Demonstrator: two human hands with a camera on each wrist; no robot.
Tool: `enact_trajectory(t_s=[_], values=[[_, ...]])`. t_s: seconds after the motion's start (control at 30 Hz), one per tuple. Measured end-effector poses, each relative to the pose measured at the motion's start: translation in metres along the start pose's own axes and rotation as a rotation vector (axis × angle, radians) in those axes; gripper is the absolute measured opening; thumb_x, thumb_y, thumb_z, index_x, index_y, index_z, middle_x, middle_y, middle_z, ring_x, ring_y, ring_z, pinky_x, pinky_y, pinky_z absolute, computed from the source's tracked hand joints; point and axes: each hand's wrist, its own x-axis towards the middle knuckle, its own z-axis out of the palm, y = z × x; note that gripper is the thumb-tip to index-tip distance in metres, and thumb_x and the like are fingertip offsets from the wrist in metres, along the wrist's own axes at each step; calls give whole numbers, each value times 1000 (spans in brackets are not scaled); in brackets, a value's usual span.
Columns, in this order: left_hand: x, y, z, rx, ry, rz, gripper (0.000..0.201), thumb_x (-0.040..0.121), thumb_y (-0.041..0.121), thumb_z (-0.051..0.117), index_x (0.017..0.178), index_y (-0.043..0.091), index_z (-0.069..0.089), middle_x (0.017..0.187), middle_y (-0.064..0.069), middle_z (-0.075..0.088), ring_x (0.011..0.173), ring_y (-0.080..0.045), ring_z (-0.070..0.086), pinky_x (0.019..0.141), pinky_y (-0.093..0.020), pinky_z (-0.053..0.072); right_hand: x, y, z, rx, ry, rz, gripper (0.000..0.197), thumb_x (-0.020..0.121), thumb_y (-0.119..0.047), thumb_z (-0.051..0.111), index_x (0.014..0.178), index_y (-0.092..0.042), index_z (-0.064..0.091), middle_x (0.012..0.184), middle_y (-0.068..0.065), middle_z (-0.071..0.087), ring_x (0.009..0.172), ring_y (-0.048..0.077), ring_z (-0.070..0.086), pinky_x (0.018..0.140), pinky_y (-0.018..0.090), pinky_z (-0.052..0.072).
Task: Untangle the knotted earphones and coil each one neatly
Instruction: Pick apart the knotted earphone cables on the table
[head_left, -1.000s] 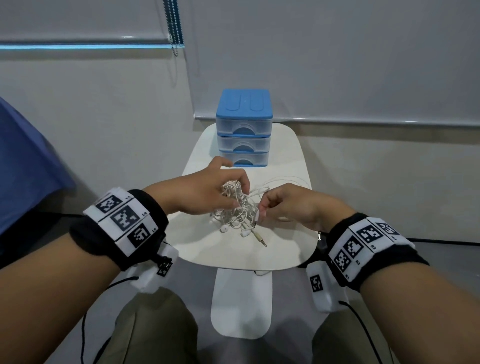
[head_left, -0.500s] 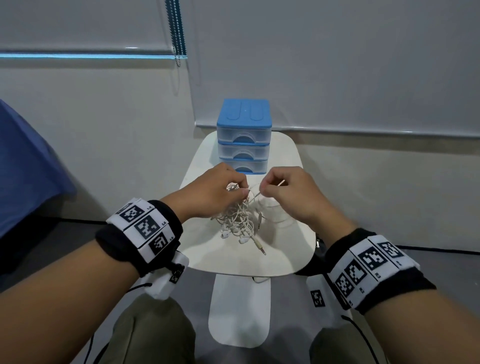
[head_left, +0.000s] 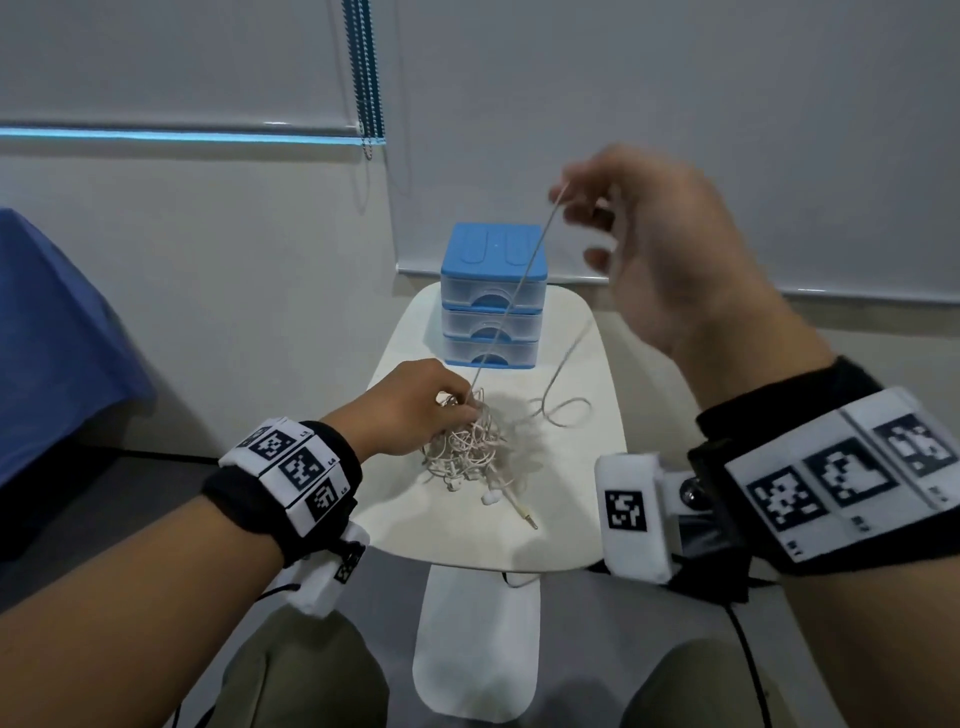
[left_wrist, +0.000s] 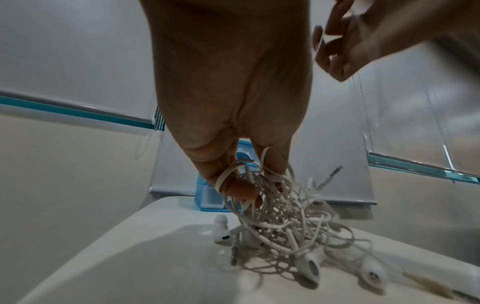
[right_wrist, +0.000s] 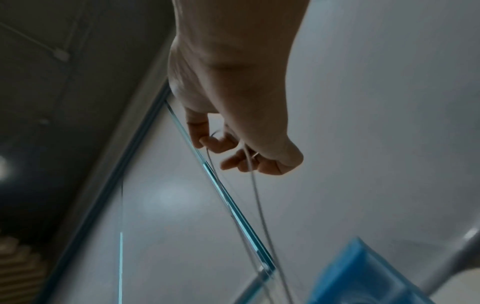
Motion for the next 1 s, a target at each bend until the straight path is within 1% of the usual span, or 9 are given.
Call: enact_trajectory(t_s=[0.13,0.23,0.3,0.37,0.43,0.57,0.67,0.87,1.0], values=[[2,0,1,-4,-4,9,19,96,33,71,83,21,75,90,-1,70,56,2,57,62,-22,43,-1,-30,-6,208,46,-170,23,93,-21,62,70,-21,59,81,-2,74,84,12,69,82,38,45],[2,1,0,-4,0,3,22,98,35,69,78,27,72,87,3,70,56,3,57,63,-24,43,-6,-32,-6,366,-15,-203,22,97,-10,60,77,-13,53,66,6,63,65,22,67,66,34,55],[2,2,-2,-23,-6,-21,22,98,36,68,80,25,75,85,1,73,54,-1,58,62,-24,46,-7,-22,-6,201,-9,-203,34,96,-5,62,72,-17,42,55,1,48,44,18,52,47,26,40],[0,2,-4,-38,-10,-35,20,98,36,68,84,24,76,87,0,74,56,-4,60,59,-19,48,-5,-3,-8,-23,-21,-205,38,94,-3,66,72,-19,39,49,-5,39,38,14,34,42,22,24],[-1,3,-6,-51,-2,-35,19,98,34,68,86,23,77,87,-1,74,55,-3,59,57,-15,46,-3,22,-12,-301,-101,-152,29,91,-11,73,80,-18,48,51,-7,40,42,15,31,42,22,25],[-2,7,-6,-33,-5,-36,19,98,33,66,85,22,76,85,-1,74,56,-2,61,57,-16,46,-13,70,-12,-888,-454,108,29,87,-36,80,107,-24,63,80,-1,64,61,18,59,55,25,43],[-4,12,-7,-21,-15,-26,20,98,32,65,84,21,76,82,0,73,56,-1,61,56,-15,45,-23,98,-1,-1032,-516,141,39,86,-46,77,119,-29,64,109,-2,64,90,12,60,74,25,44],[-5,18,-11,-101,-40,-45,10,91,35,77,88,26,75,85,3,74,62,-8,66,61,-24,54,-16,128,9,-1020,-356,59,11,94,-27,71,84,-22,69,83,-3,73,81,19,68,79,36,57],[-8,15,-18,-196,-69,-128,28,93,30,75,119,33,66,117,8,60,81,-14,67,57,-19,52,-8,125,-6,-904,-356,152,13,99,-14,63,89,-15,71,67,2,74,53,12,69,54,19,50]])
